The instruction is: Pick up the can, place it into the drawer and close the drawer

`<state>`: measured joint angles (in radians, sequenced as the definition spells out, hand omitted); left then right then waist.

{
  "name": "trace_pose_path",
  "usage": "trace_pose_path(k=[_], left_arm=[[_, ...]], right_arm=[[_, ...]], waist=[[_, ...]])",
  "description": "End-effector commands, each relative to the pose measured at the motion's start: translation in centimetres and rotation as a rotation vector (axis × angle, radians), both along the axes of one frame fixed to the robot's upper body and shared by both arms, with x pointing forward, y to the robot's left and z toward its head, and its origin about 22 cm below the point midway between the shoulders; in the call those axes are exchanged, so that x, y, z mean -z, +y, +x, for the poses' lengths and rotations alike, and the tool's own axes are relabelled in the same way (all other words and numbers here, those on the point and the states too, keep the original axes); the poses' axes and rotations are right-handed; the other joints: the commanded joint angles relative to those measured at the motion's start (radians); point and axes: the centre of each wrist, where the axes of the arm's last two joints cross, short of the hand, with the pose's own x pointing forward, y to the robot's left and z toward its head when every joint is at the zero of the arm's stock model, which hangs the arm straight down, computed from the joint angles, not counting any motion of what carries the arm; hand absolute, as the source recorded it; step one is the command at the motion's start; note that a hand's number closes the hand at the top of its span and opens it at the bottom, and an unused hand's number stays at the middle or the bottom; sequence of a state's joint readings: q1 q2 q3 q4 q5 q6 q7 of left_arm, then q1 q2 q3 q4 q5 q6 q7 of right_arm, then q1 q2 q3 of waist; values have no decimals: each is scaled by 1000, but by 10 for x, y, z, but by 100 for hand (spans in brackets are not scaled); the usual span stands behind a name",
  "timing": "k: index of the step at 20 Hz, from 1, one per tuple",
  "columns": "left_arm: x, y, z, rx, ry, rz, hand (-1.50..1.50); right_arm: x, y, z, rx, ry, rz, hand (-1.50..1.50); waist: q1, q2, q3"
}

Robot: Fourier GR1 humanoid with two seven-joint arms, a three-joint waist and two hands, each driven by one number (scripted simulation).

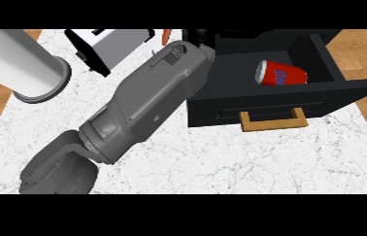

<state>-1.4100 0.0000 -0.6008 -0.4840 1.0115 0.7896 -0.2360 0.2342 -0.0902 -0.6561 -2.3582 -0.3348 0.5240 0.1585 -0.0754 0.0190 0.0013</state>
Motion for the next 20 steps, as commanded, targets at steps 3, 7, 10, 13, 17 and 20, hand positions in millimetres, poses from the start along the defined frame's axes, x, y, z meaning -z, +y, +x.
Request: trace_pose_path(k=[3, 7, 10, 13, 17, 20], left_arm=[[-2, 0, 0, 9, -58, -18, -150], [-12, -7, -3, 9, -52, -18, -150], [-22, -10, -2, 36, -34, -45, -150], [-16, -9, -4, 37, -18, -45, -150], [-6, -2, -1, 1, -13, -41, -150], [-4, 6, 0, 1, 0, -37, -150]], right_arm=[[-19, 22, 11, 21, -76, -222, -150], [-22, 41, 33, 43, -71, -313, -150], [-19, 52, 53, 34, -61, -379, -150], [-11, 69, 75, 36, -51, -458, -150], [-7, 96, 105, 78, -67, -546, -150], [-6, 102, 132, 91, -106, -587, -150]], waist=[[32, 1, 0], [60, -4, -1], [63, -2, -1], [82, -4, -1], [98, -9, -2], [94, -13, -1]])
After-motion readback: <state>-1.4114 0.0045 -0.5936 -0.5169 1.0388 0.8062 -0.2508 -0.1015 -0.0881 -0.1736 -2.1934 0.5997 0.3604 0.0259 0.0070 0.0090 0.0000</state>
